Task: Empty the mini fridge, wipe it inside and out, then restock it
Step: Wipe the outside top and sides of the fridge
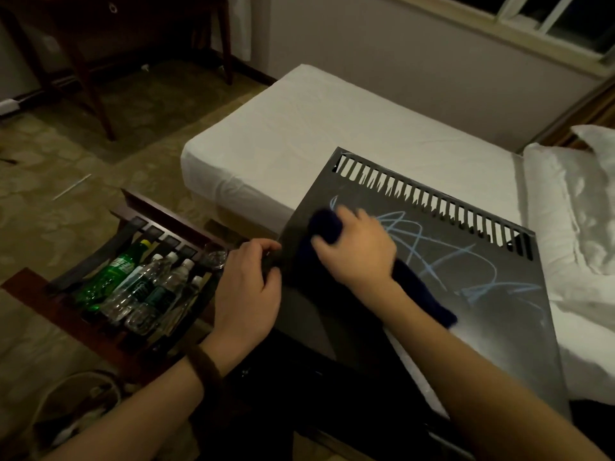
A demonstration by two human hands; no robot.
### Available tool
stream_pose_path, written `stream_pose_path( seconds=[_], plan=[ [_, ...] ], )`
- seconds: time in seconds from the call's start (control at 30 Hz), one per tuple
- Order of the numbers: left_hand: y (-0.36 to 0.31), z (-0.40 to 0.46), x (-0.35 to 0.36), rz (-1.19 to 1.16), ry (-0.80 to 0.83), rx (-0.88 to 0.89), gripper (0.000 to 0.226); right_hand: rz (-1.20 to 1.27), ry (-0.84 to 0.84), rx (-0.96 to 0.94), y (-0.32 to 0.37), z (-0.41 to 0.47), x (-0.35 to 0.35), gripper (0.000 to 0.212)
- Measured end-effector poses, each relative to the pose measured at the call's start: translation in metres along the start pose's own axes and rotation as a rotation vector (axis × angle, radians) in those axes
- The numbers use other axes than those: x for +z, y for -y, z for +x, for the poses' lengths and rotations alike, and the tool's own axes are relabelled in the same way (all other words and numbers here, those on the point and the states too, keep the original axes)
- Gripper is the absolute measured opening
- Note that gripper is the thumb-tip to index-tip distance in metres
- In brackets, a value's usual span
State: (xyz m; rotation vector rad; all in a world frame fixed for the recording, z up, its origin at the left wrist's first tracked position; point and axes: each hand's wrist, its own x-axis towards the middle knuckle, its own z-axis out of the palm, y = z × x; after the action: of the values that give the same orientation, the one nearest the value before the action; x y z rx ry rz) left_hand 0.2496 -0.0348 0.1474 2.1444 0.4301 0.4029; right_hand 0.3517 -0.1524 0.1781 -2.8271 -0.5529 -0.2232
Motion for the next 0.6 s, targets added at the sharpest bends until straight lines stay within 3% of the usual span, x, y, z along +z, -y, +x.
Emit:
stream_pose_path(
  seconds=[0.07,0.17,0.23,0.37,0.43,0.6],
  plan=[
    [-0.003,-0.001,0.0,0.071,0.011,0.001,0.025,0.034,-0.022,0.035,0.01,0.029,0.007,0.042],
    [-0.004,-0.006,-0.003,0.239,-0.003,0.05,0.021,0.07,-0.015,-0.006,0.0,0.002,0.004,0.043],
    [-0.005,-0.009,-0.001,0.408,-0.013,0.186,0.022,0.089,-0.084,-0.066,-0.021,-0.049,-0.008,0.036],
    [-0.013,-0.004,0.007,0.549,0.188,0.456,0.026,0.151,-0.122,-0.098,-0.053,-0.118,-0.026,0.036],
    [-0.017,0.006,0.012,0.596,0.246,0.503,0.03,0.108,-0.142,-0.092,-0.053,-0.096,-0.02,0.038],
    [-0.019,0.019,0.02,0.693,0.302,0.426,0.05,0.098,-0.069,0.066,-0.039,0.02,0.004,0.041]
  ],
)
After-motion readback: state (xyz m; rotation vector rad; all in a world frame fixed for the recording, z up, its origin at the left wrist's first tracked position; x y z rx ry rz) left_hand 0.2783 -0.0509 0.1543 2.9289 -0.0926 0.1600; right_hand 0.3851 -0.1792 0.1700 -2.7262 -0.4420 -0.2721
